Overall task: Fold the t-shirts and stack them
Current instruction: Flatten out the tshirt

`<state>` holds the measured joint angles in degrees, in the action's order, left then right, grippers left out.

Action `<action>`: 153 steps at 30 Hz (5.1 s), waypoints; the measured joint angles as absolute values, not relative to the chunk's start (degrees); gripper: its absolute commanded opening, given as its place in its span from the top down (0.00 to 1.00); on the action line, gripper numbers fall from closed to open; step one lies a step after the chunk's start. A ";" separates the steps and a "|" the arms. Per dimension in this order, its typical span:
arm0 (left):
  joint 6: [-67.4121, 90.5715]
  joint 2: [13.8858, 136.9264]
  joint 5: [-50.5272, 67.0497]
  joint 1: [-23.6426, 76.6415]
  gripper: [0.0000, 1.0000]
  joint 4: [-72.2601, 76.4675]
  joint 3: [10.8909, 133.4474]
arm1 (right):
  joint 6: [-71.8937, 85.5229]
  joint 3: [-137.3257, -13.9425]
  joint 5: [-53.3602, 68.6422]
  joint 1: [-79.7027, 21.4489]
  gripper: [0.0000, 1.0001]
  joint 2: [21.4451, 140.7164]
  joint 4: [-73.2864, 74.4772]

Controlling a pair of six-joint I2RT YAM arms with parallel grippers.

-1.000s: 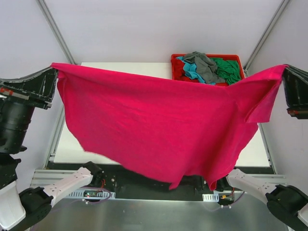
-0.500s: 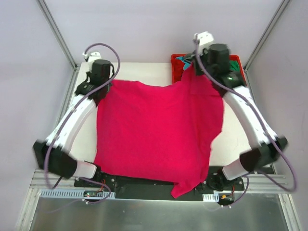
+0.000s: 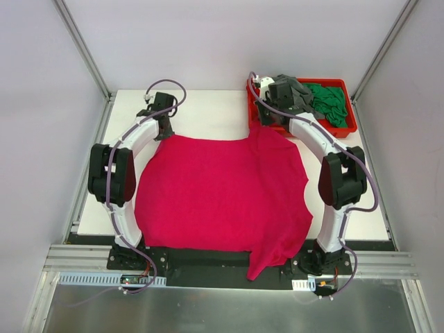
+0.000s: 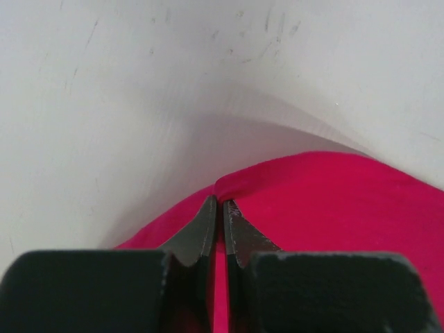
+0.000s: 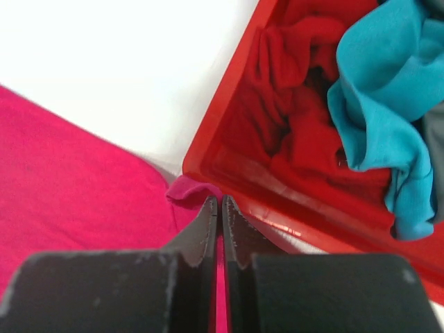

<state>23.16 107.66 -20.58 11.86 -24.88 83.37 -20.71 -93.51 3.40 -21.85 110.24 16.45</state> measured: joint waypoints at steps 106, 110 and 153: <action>30.70 97.19 -9.34 4.78 0.01 -23.14 60.03 | -17.80 -97.41 -10.31 -28.32 0.74 126.87 21.19; 30.68 97.21 -9.50 4.78 0.01 -23.14 60.03 | -18.09 -94.96 -10.57 -28.25 0.70 125.75 18.17; 30.68 98.26 -9.45 4.78 0.01 -22.96 60.05 | -16.86 -90.06 -25.45 -32.05 0.54 117.86 15.57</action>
